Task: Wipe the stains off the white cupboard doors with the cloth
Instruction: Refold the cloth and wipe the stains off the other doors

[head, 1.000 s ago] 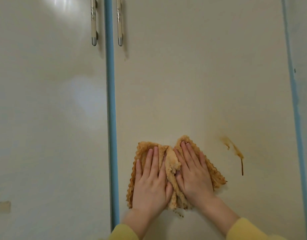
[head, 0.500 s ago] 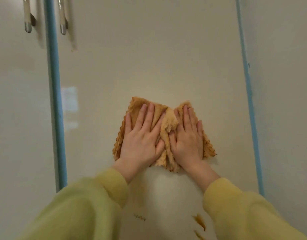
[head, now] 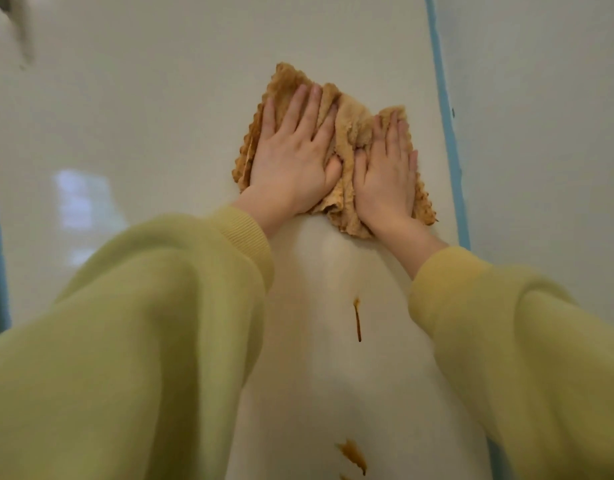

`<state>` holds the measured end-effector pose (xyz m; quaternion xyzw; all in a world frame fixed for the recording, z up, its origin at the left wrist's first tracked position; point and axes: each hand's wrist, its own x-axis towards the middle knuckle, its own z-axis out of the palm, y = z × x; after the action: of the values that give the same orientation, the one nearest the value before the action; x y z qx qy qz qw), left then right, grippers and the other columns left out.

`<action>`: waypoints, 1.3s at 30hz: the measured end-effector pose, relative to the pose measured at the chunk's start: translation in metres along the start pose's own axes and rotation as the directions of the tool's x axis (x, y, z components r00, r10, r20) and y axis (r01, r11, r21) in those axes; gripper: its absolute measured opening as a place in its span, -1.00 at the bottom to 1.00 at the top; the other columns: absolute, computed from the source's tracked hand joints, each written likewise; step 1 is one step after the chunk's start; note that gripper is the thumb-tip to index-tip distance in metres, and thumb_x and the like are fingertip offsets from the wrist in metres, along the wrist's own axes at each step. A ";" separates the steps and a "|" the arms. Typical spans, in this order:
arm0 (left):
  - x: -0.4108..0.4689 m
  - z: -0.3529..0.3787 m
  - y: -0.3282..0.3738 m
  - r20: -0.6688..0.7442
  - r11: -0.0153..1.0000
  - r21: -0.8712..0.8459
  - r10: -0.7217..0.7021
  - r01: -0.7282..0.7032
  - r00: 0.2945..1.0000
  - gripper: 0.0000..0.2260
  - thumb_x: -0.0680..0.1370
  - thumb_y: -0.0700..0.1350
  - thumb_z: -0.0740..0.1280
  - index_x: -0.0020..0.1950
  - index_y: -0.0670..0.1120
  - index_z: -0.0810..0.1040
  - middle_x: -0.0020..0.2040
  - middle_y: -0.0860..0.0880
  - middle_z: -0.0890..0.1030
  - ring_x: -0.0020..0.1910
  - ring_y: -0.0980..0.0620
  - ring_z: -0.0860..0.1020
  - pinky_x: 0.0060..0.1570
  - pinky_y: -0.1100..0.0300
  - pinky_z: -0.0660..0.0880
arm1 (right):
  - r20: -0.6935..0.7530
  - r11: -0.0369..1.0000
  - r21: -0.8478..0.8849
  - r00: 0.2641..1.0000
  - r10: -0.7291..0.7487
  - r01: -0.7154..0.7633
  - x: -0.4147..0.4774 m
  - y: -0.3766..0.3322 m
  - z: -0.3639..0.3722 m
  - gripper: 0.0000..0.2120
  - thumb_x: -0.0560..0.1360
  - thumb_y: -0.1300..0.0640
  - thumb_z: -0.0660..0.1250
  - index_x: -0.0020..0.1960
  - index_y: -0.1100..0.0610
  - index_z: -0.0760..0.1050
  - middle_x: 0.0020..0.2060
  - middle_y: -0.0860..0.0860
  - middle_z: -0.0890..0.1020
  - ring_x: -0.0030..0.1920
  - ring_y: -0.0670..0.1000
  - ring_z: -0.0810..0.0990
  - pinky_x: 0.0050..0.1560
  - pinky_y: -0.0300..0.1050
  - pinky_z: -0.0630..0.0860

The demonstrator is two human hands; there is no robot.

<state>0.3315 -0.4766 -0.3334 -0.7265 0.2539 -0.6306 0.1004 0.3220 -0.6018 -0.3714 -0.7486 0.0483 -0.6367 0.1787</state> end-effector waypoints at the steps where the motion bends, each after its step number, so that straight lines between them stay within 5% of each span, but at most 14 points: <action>1: -0.005 0.001 0.004 -0.007 1.000 -0.008 0.004 -0.005 1.000 -0.43 0.55 0.11 -0.06 0.52 -0.08 0.01 0.53 -0.12 -0.02 0.51 -0.07 -0.08 0.41 -0.12 -0.21 | -0.012 1.000 0.003 1.000 -0.018 0.018 -0.007 0.002 0.002 -0.51 0.61 0.03 -0.08 0.51 0.10 -0.06 0.52 0.05 -0.06 0.50 -0.01 -0.14 0.45 -0.04 -0.20; 5: -0.053 0.010 0.034 -0.018 0.998 -0.056 0.036 -0.037 0.999 -0.44 0.51 0.04 -0.05 0.47 -0.16 0.17 0.50 -0.14 0.13 0.49 -0.09 0.08 0.42 -0.05 -0.11 | -0.057 0.993 0.058 0.993 -0.103 0.106 -0.055 0.020 0.011 -0.48 0.54 -0.01 -0.20 0.48 0.11 -0.08 0.50 0.07 0.05 0.48 -0.07 -0.07 0.44 -0.08 -0.18; 8: -0.109 0.021 0.058 -0.028 0.990 -0.109 0.090 -0.093 0.996 -0.44 0.44 0.01 0.08 0.39 -0.20 0.34 0.43 -0.19 0.30 0.43 -0.13 0.24 0.37 -0.05 0.01 | -0.071 0.985 0.086 0.987 -0.145 0.151 -0.114 0.039 0.020 -0.46 0.54 0.03 -0.11 0.48 0.18 0.05 0.46 0.12 0.17 0.45 -0.09 0.00 0.42 -0.13 -0.12; 13: -0.219 0.031 0.089 0.146 0.955 -0.178 0.263 -0.236 0.954 -0.44 0.43 0.05 0.13 0.39 -0.14 0.36 0.44 -0.13 0.29 0.44 -0.10 0.14 0.40 -0.05 -0.04 | 0.074 0.986 0.134 0.991 -0.112 0.101 -0.242 0.063 0.032 -0.50 0.60 -0.06 -0.25 0.51 0.01 -0.18 0.51 -0.13 -0.13 0.49 -0.14 -0.11 0.43 -0.19 -0.14; 18: -0.298 0.030 0.060 0.232 0.922 -0.162 0.383 -0.353 0.894 -0.59 0.56 0.01 -0.01 0.37 -0.05 0.33 0.47 -0.09 0.20 0.46 -0.05 0.06 0.39 -0.01 0.01 | 0.193 0.990 0.124 0.977 -0.096 0.073 -0.315 0.043 0.043 -0.45 0.57 -0.15 -0.23 0.51 0.00 -0.14 0.51 -0.06 -0.12 0.50 -0.09 -0.11 0.43 -0.16 -0.13; 23: -0.280 0.009 -0.015 0.209 0.959 -0.068 0.283 -0.275 0.936 -0.53 0.57 0.09 -0.05 0.42 -0.06 0.25 0.50 -0.10 0.13 0.47 -0.03 0.03 0.40 -0.04 -0.03 | 0.095 0.992 0.113 0.993 -0.070 0.059 -0.263 -0.008 0.048 -0.42 0.56 -0.23 -0.17 0.51 -0.01 -0.03 0.52 -0.06 -0.08 0.50 -0.08 -0.12 0.43 -0.09 -0.12; 25: -0.257 -0.002 -0.045 0.176 0.972 -0.019 0.236 -0.236 0.956 -0.50 0.58 0.11 -0.11 0.44 -0.08 0.20 0.48 -0.09 0.16 0.47 -0.05 0.04 0.39 -0.05 -0.04 | 0.064 0.995 0.081 0.996 -0.059 0.054 -0.229 -0.033 0.051 -0.41 0.56 -0.22 -0.16 0.45 0.09 0.12 0.48 0.07 0.10 0.50 -0.07 -0.14 0.41 -0.02 -0.08; 30: -0.201 -0.022 -0.109 0.119 0.984 0.076 0.154 -0.164 0.981 -0.44 0.54 0.15 -0.01 0.45 -0.12 0.20 0.46 -0.13 0.18 0.44 -0.09 0.13 0.36 -0.11 0.01 | -0.042 0.994 0.043 0.994 -0.098 0.100 -0.150 -0.084 0.052 -0.43 0.47 -0.08 0.06 0.37 0.21 0.30 0.36 0.23 0.37 0.40 0.10 0.15 0.35 0.09 0.04; 39: -0.118 -0.051 -0.199 0.098 0.993 0.104 -0.075 0.064 0.992 -0.36 0.52 0.23 -0.15 0.52 -0.08 -0.02 0.53 -0.14 -0.03 0.50 -0.08 -0.08 0.41 -0.11 -0.15 | 0.084 0.981 0.053 0.978 -0.190 0.186 -0.024 -0.174 0.028 -0.41 0.57 -0.16 -0.01 0.51 0.02 -0.06 0.52 0.08 -0.09 0.50 0.03 -0.17 0.43 0.08 -0.23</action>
<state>0.3213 -0.2402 -0.3331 -0.7602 0.1909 -0.6077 0.1276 0.3176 -0.4265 -0.3397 -0.7730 -0.0449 -0.6179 0.1367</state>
